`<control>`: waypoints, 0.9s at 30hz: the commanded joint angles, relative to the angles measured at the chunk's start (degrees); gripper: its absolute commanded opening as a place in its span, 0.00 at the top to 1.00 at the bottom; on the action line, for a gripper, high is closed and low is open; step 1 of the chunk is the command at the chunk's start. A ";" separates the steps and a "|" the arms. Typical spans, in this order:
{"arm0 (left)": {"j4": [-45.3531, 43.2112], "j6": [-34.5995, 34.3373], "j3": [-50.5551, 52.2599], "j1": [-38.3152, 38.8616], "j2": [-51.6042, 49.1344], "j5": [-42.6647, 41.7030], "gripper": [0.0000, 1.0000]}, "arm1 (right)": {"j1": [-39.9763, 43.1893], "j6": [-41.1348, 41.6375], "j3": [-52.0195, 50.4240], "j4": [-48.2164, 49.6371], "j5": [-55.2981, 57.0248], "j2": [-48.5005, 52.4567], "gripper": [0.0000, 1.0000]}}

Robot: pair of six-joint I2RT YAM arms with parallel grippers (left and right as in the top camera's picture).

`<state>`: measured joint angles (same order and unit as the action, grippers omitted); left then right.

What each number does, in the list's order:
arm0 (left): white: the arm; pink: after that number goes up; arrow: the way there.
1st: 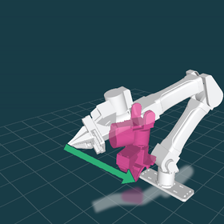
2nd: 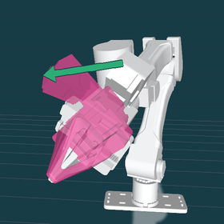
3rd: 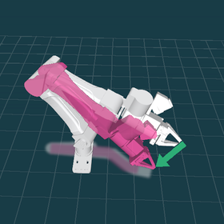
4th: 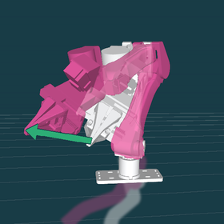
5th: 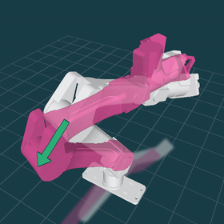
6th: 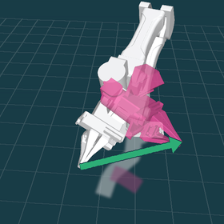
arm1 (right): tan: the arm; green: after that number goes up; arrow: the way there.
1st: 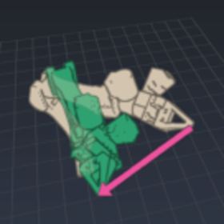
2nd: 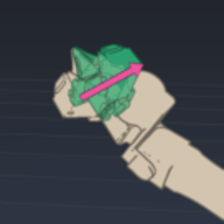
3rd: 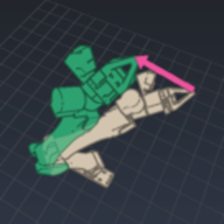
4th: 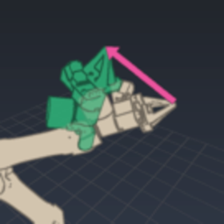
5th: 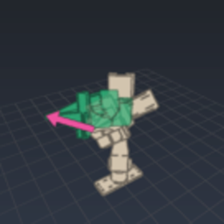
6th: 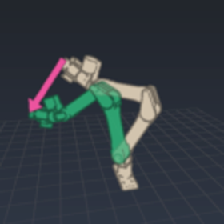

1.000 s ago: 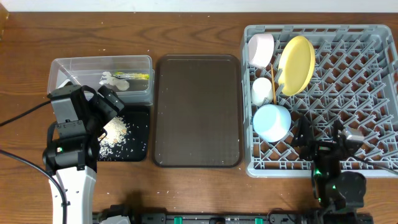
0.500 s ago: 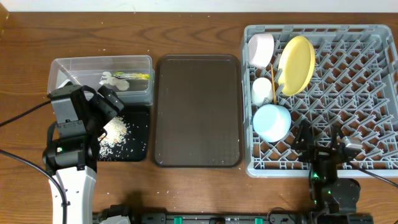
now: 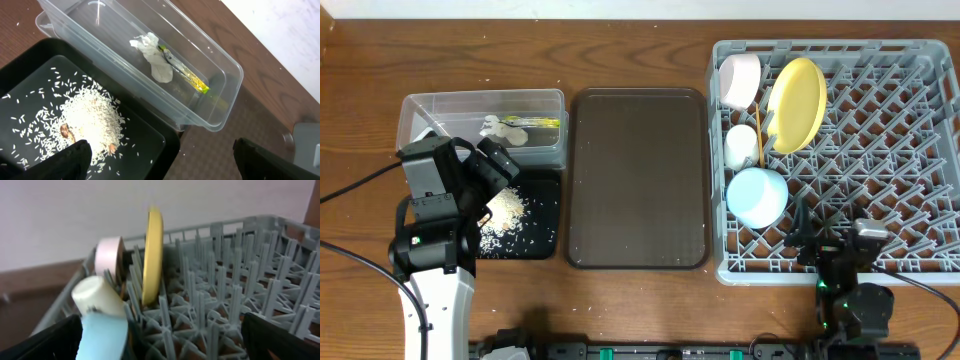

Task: Sort waste into correct bins and load items into the dishwasher rack

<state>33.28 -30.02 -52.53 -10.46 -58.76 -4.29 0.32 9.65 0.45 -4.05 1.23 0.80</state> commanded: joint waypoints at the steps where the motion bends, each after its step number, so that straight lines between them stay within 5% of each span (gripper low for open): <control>1: 0.15 0.13 -1.22 -0.31 -0.07 0.28 0.07 | 0.42 -5.99 -0.15 -0.26 -0.94 -0.48 0.01; 27: 0.15 0.13 -1.22 -0.31 -0.07 0.28 0.06 | 0.42 -6.73 -0.15 -0.22 -1.29 -0.48 0.01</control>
<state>33.28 -30.02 -52.53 -10.46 -58.76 -4.29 0.32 3.79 0.45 -4.05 0.40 0.69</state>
